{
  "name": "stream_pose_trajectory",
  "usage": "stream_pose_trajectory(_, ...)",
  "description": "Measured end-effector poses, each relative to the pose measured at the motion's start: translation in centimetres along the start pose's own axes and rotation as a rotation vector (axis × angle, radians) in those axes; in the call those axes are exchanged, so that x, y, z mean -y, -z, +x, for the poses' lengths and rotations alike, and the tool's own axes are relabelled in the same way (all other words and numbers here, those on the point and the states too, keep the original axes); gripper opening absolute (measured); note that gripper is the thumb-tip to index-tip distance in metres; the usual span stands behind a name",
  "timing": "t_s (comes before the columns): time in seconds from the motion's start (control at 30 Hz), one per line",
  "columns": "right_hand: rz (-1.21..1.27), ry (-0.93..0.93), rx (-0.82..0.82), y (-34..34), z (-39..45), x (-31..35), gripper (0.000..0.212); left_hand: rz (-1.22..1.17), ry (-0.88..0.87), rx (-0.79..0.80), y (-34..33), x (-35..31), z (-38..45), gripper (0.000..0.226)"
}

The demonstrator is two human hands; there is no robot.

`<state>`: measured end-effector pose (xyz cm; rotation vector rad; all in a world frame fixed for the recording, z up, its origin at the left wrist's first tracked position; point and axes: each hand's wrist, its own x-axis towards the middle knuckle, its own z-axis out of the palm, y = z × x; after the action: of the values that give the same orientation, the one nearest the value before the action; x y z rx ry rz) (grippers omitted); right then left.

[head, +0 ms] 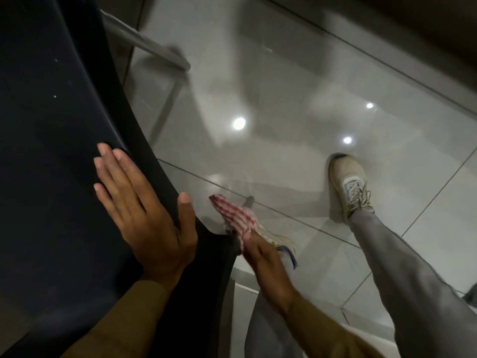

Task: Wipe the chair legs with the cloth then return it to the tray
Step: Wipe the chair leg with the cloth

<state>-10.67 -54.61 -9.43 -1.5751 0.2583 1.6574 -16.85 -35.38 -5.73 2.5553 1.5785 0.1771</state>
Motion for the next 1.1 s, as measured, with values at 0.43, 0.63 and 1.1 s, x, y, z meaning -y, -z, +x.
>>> stream_pose_trajectory(0.43, 0.025, -0.256, -0.296, -0.3, 10.4, -1.0, 0.045, -0.003, -0.020, -0.017, -0.7, 0.7, -0.2, 0.086)
stream_pose_trajectory(0.63, 0.200, -0.078, -0.164, -1.7, -0.5, 0.1, 0.026, -0.017, 0.000, 0.025, -0.2, 0.3, -0.1, 0.085)
stream_pose_trajectory(1.1, -0.115, -0.177, -0.272, -0.4, 5.9, 0.8, 0.033, 0.026, -0.021, 0.027, -0.7, 0.8, -0.3, 0.084)
